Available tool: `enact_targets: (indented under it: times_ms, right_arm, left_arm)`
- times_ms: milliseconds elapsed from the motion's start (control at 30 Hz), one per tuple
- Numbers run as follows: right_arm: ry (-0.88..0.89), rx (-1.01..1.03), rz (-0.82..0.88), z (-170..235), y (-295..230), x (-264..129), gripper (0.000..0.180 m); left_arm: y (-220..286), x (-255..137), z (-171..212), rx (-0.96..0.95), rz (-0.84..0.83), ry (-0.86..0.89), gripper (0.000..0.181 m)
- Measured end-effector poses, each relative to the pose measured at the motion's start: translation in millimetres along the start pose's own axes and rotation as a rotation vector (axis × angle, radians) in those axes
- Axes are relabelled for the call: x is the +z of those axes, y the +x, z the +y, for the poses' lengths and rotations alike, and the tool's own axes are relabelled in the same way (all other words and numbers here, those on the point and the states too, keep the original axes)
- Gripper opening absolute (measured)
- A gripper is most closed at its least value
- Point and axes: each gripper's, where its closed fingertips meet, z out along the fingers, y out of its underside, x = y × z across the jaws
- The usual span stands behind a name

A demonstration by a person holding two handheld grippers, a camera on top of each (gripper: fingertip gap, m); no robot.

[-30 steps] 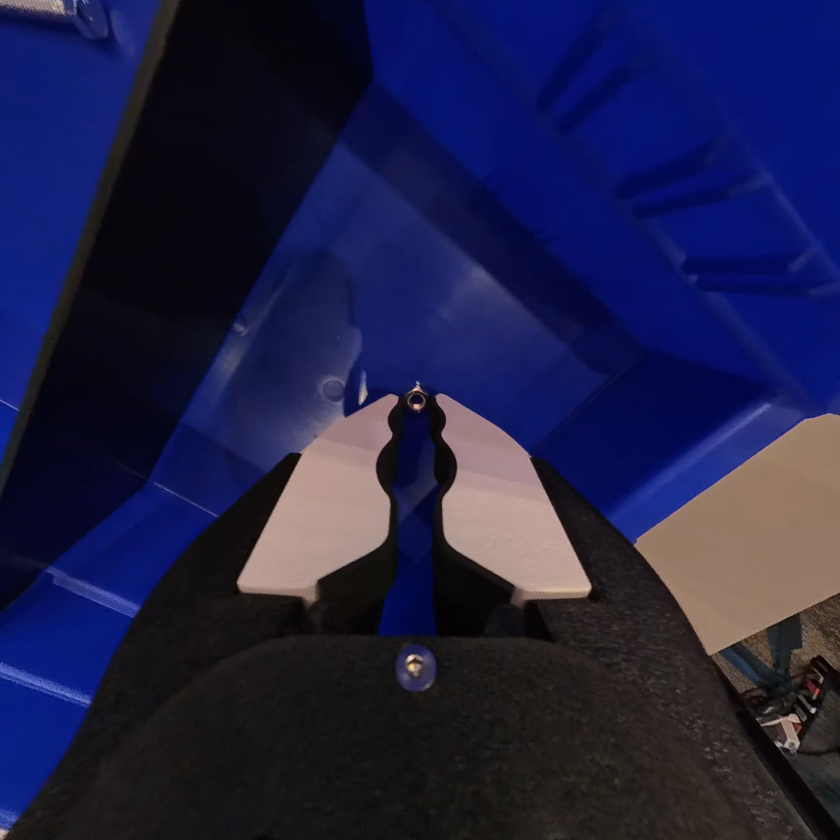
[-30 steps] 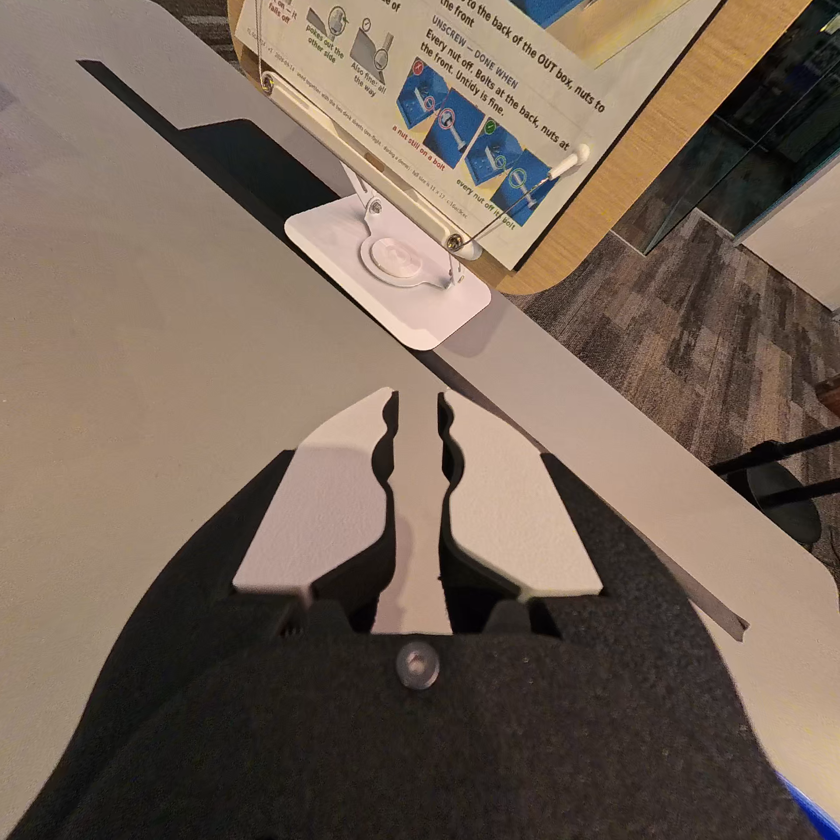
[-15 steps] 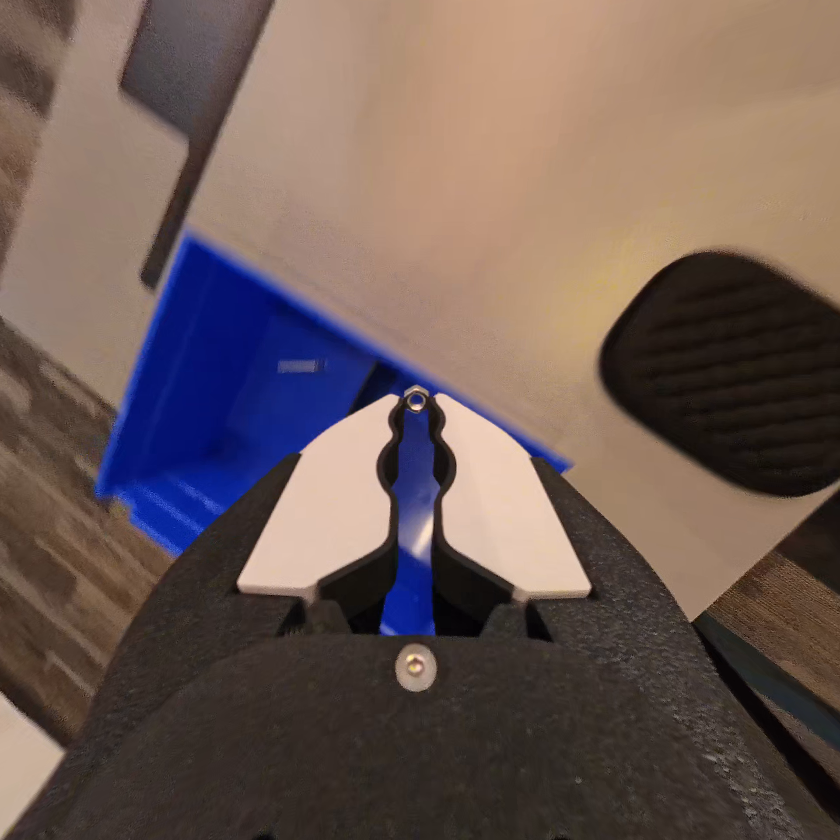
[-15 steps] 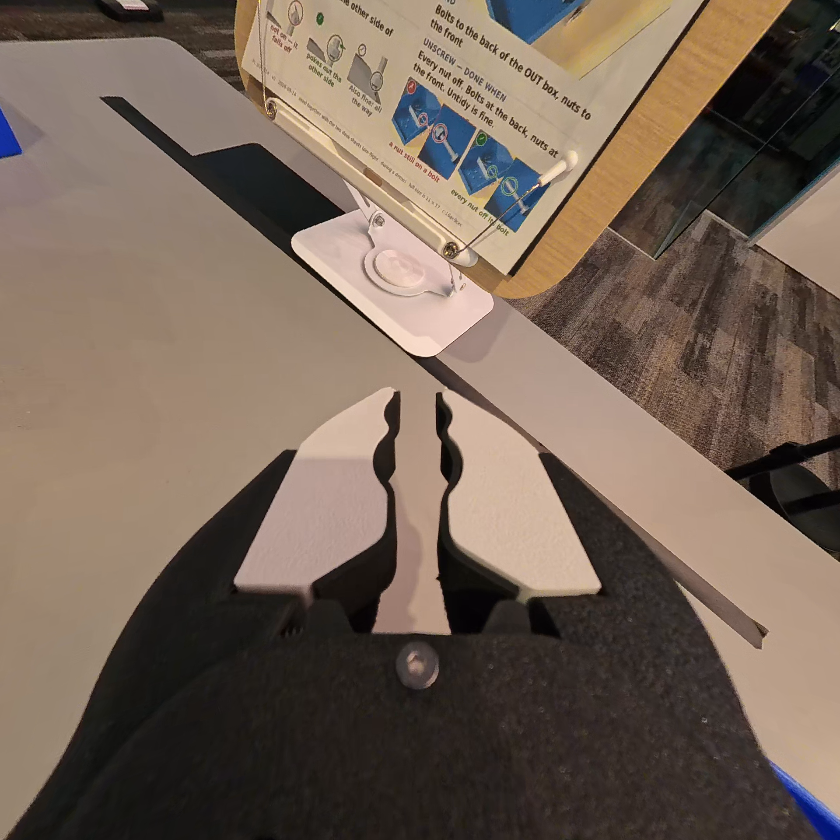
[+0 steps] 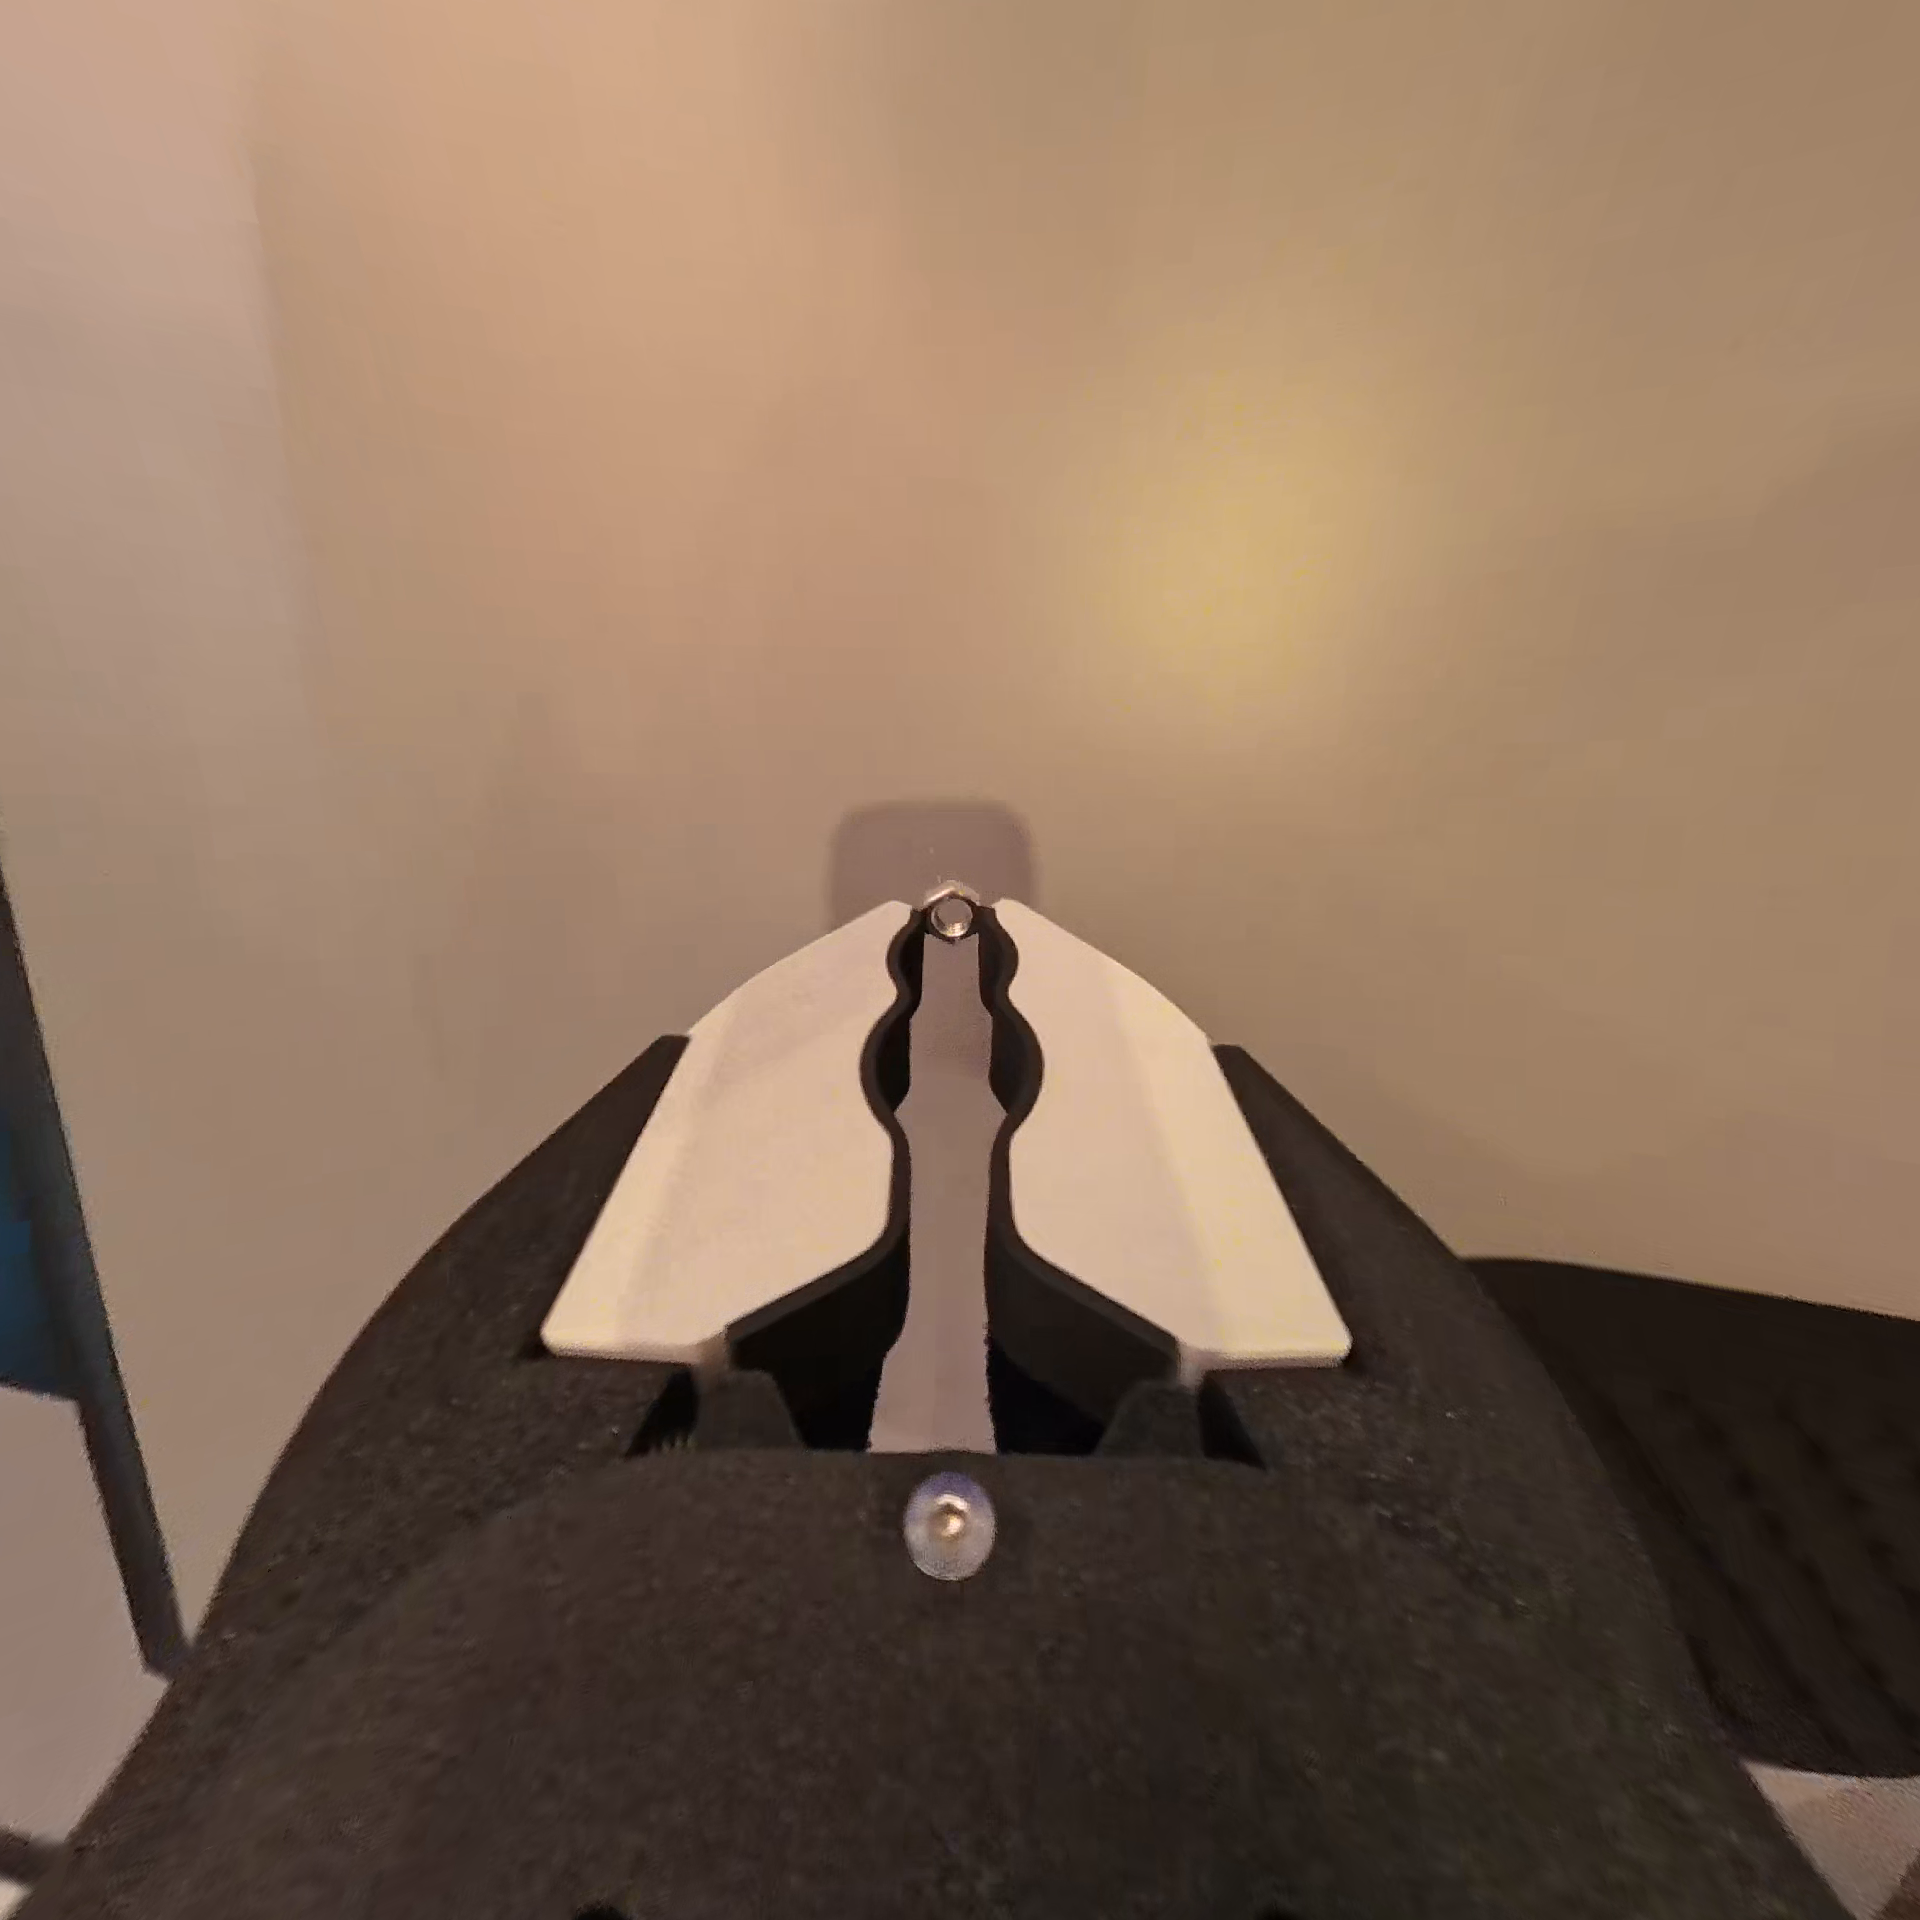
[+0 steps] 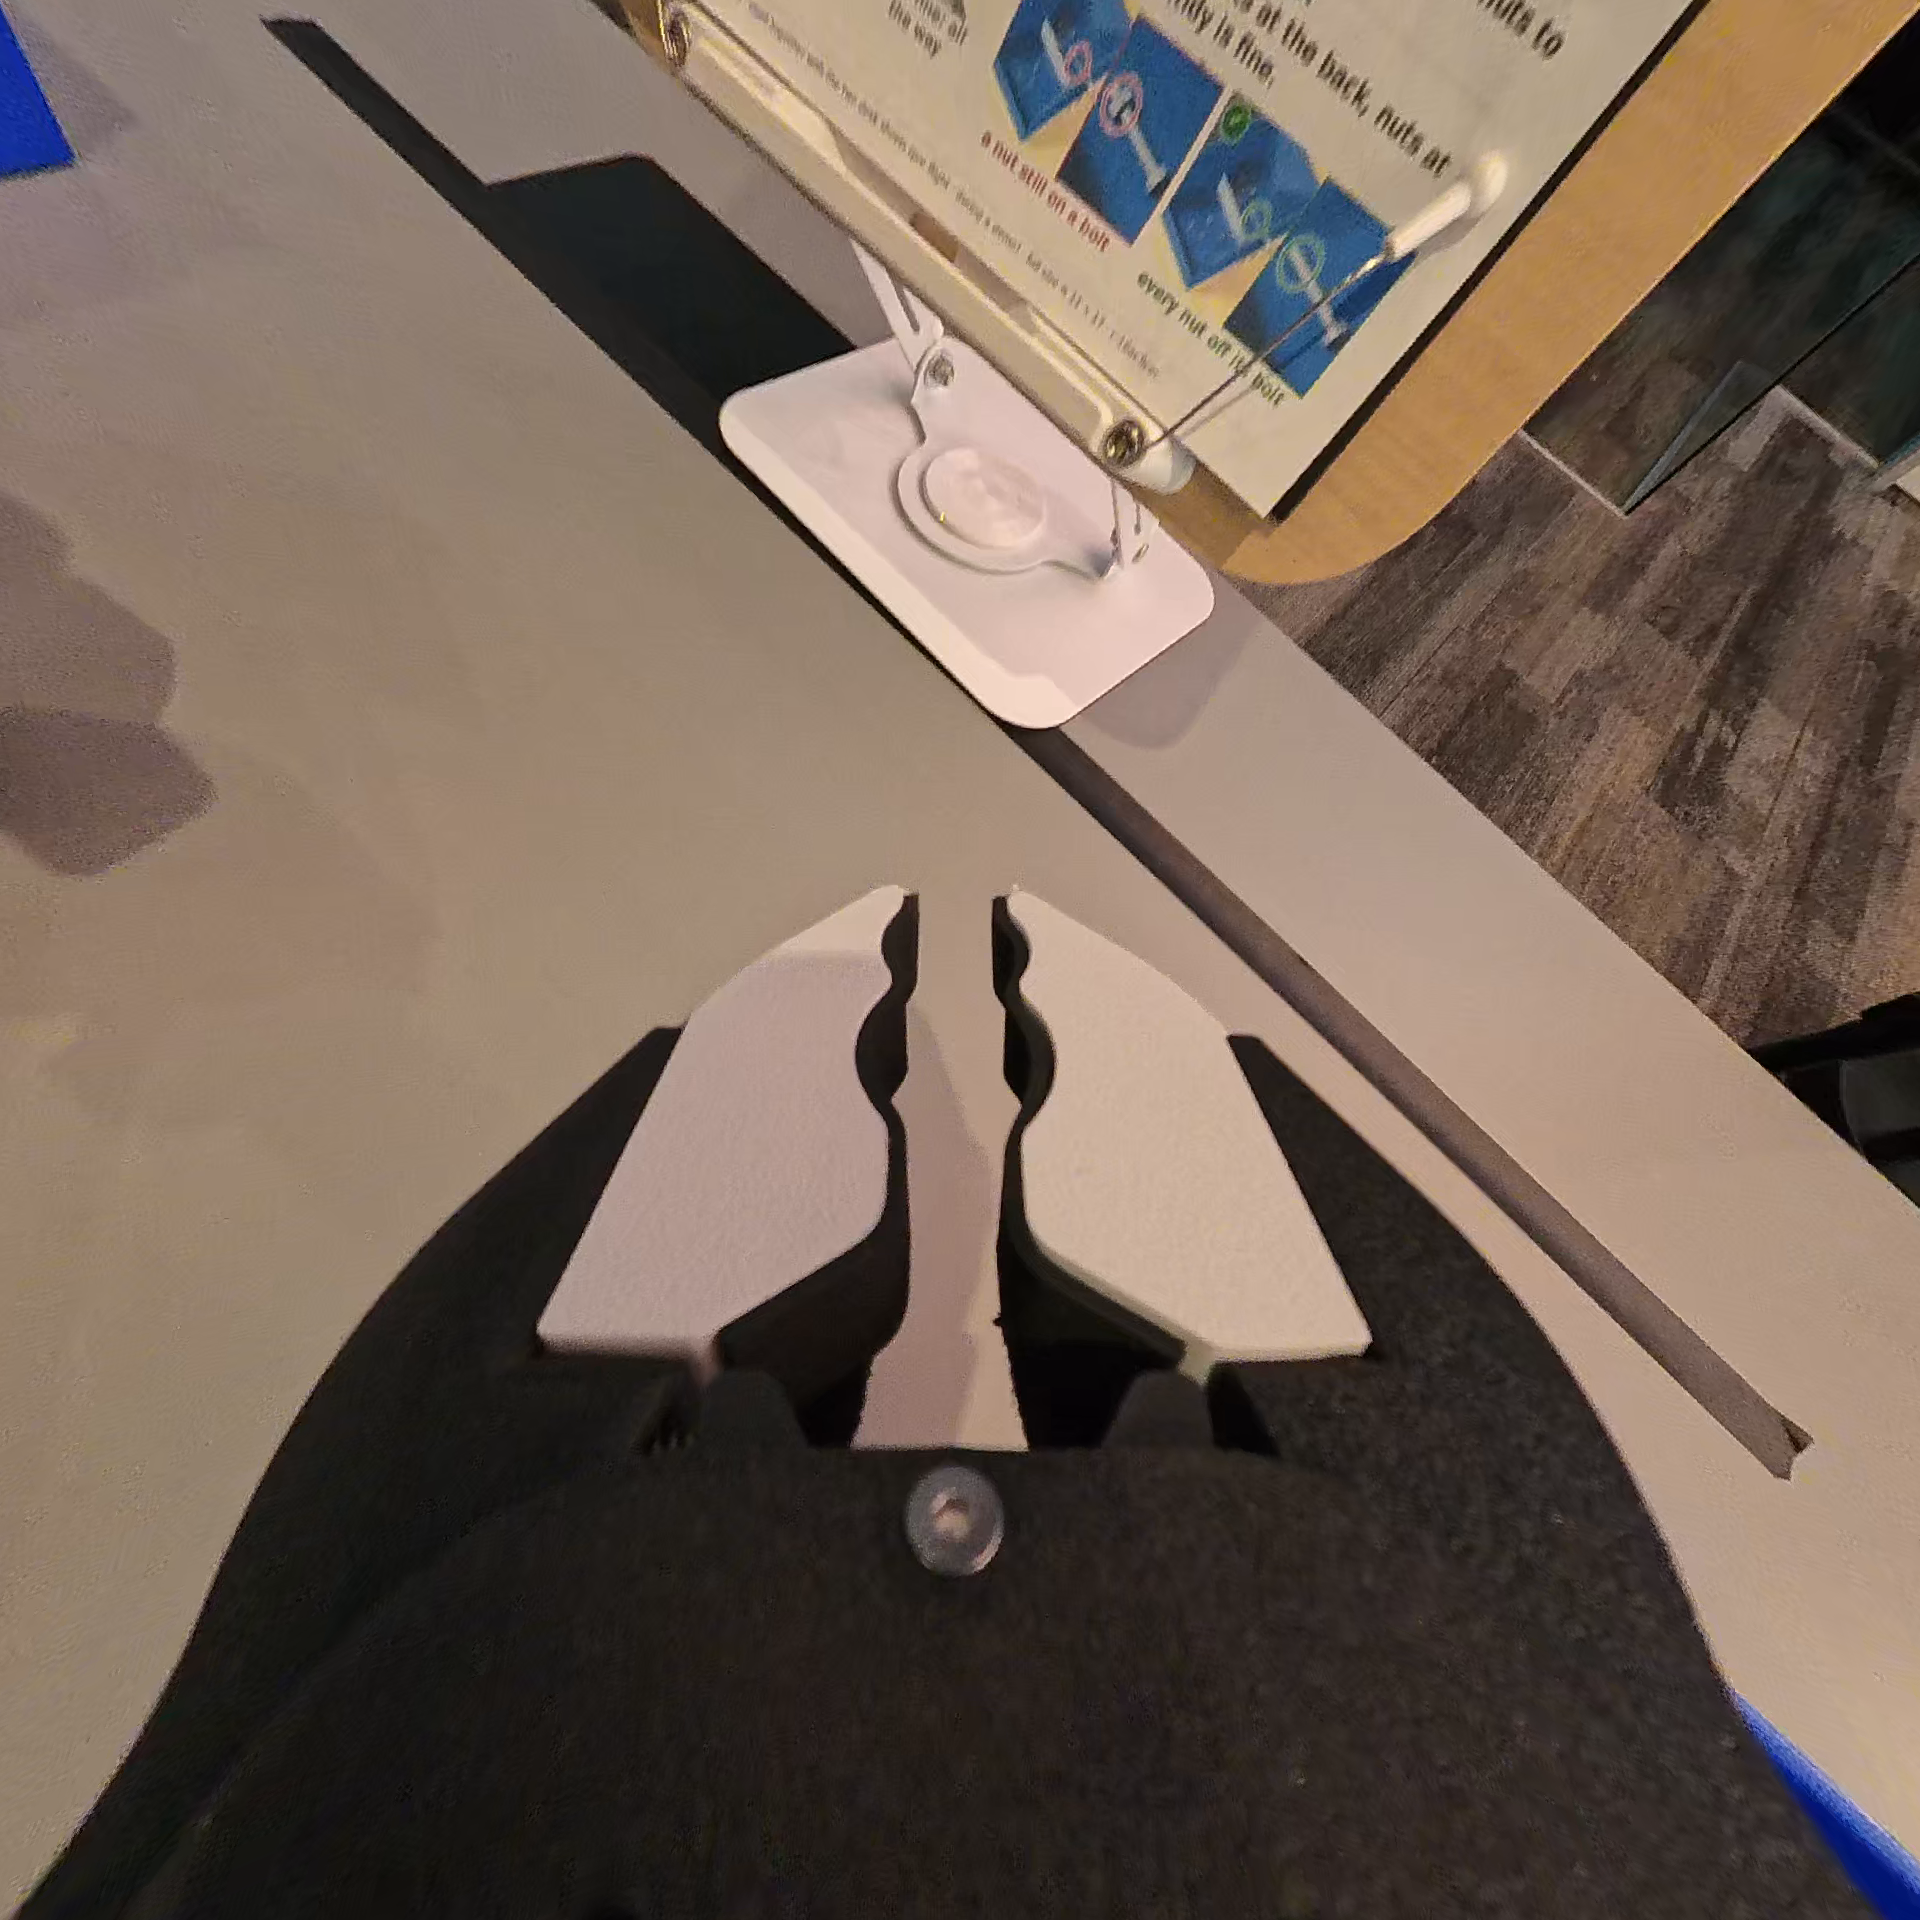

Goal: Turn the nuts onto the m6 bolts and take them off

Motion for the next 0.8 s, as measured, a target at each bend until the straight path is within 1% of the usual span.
enact_targets:
  times_ms: [33,167,300,800]
  right_arm:
    - [-0.016,-0.004,0.002,3,1,1,0.013]
    - [-0.053,-0.017,0.001,9,1,5,0.013]
    - [-0.058,-0.015,0.000,11,3,7,0.013]
    - [-0.064,0.007,-0.018,16,6,11,0.012]
  left_arm:
    - [0,7,-1,-0.007,0.012,-0.012,0.009]
    - [-1,25,-5,0.013,0.005,-0.036,0.009]
    - [4,34,-7,0.050,0.020,-0.047,0.009]
    - [3,45,-1,0.042,0.033,-0.075,0.009]
